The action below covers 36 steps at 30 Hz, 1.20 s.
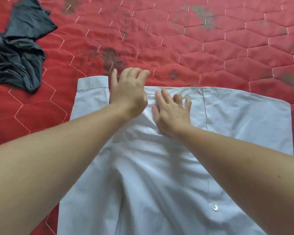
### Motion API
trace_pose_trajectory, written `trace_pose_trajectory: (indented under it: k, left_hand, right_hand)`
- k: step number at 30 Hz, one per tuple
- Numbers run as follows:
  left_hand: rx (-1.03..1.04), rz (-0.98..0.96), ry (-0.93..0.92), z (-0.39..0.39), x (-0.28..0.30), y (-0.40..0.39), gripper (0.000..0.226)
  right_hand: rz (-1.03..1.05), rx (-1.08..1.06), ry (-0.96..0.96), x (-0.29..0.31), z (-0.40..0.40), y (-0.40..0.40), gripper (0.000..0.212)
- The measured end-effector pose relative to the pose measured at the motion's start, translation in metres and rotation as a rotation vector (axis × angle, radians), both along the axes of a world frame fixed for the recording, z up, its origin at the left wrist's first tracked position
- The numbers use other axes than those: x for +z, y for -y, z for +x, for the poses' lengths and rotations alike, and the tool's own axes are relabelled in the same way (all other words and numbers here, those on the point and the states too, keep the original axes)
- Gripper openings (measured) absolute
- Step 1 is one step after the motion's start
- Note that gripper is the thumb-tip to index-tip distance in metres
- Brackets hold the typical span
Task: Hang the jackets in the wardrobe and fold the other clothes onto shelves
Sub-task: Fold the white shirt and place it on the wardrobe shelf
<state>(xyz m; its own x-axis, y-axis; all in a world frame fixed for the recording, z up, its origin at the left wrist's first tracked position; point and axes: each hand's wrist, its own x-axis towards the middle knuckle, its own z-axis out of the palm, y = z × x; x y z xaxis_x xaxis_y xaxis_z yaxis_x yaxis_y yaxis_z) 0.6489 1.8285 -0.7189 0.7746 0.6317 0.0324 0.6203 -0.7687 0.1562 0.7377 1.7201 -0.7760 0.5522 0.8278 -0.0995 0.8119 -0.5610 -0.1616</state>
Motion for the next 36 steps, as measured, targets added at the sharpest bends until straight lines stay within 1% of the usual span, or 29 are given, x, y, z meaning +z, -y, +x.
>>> trace_pose_trajectory:
  k: [1,2,4,5,6,8,11,12,13,14,16,18,19,21,23,24,25,27,28,29,30,32,35,36]
  left_hand:
    - [-0.03,-0.036,0.02,-0.002,-0.006,0.022,0.047]
    - [-0.034,-0.098,-0.049,-0.004,-0.014,0.041,0.046]
    - [0.037,-0.24,-0.253,-0.012,-0.034,0.059,0.055]
    - [0.066,-0.255,-0.303,-0.015,-0.043,0.058,0.06]
    - [0.073,-0.237,-0.314,-0.015,-0.05,0.055,0.063]
    - [0.056,-0.207,-0.291,-0.014,-0.056,0.048,0.064]
    - [0.063,-0.223,-0.258,-0.005,-0.06,0.046,0.065]
    - [0.072,-0.217,-0.252,-0.002,-0.062,0.045,0.065]
    - [0.076,-0.214,-0.246,0.001,-0.063,0.044,0.065]
    - [0.074,-0.212,-0.238,0.005,-0.063,0.042,0.065]
    - [0.062,-0.196,-0.223,0.009,-0.064,0.039,0.065]
    - [0.046,-0.169,-0.216,0.012,-0.066,0.036,0.065]
    - [0.038,-0.156,-0.209,0.014,-0.068,0.034,0.064]
    - [0.042,-0.141,-0.205,0.018,-0.07,0.031,0.063]
    - [0.061,-0.118,-0.221,0.023,-0.067,0.031,0.062]
    - [0.074,-0.092,-0.211,0.024,-0.064,0.036,0.061]
    - [0.092,-0.07,-0.167,0.021,-0.059,0.044,0.059]
    - [0.119,-0.092,0.013,0.006,-0.05,0.079,0.056]
    - [0.115,-0.13,0.092,-0.005,-0.046,0.101,0.056]
    - [0.1,-0.173,0.127,-0.019,-0.042,0.121,0.058]
    - [0.083,-0.208,0.127,-0.035,-0.042,0.137,0.06]
    - [0.08,-0.219,0.06,-0.067,-0.051,0.146,0.067]
    - [0.106,-0.17,-0.051,-0.099,-0.07,0.125,0.075]
    - [0.119,-0.172,-0.061,-0.103,-0.072,0.121,0.076]
  right_hand:
    - [0.004,0.001,-0.024,-0.002,0.003,0.0,0.05]
    - [0.01,0.002,-0.051,-0.002,0.008,0.001,0.051]
    - [0.086,0.043,-0.08,-0.003,0.019,0.018,0.053]
    - [0.151,0.06,-0.054,-0.003,0.028,0.033,0.053]
    - [0.21,0.051,-0.003,-0.004,0.04,0.05,0.054]
    - [0.235,-0.052,0.085,-0.002,0.075,0.086,0.055]
    - [0.104,-0.328,0.14,0.009,0.133,0.133,0.064]
    - [0.039,-0.386,0.171,0.013,0.147,0.143,0.063]
    - [-0.028,-0.391,0.216,0.014,0.157,0.151,0.056]
    - [-0.076,-0.345,0.262,0.015,0.164,0.157,0.047]
    - [-0.084,-0.193,0.272,0.015,0.177,0.161,0.034]
    - [-0.073,-0.104,0.299,0.017,0.192,0.156,0.034]
    - [-0.073,-0.1,0.333,0.016,0.199,0.151,0.037]
    - [-0.059,-0.174,0.368,0.013,0.21,0.14,0.041]
    - [-0.004,-0.272,0.332,0.016,0.203,0.132,0.037]
    - [0.046,-0.282,0.292,0.019,0.19,0.132,0.041]
    - [0.111,-0.241,0.252,0.021,0.169,0.136,0.048]
    - [0.207,-0.058,0.199,0.018,0.11,0.156,0.057]
    - [0.205,0.025,0.162,0.013,0.079,0.171,0.06]
    - [0.167,0.079,0.119,0.007,0.054,0.188,0.063]
    - [0.106,0.101,0.071,0.003,0.036,0.203,0.066]
    - [0.012,0.081,0.016,-0.003,0.03,0.228,0.071]
    - [-0.032,-0.011,0.052,-0.007,0.06,0.253,0.076]
    - [-0.041,-0.065,0.054,-0.004,0.068,0.258,0.078]
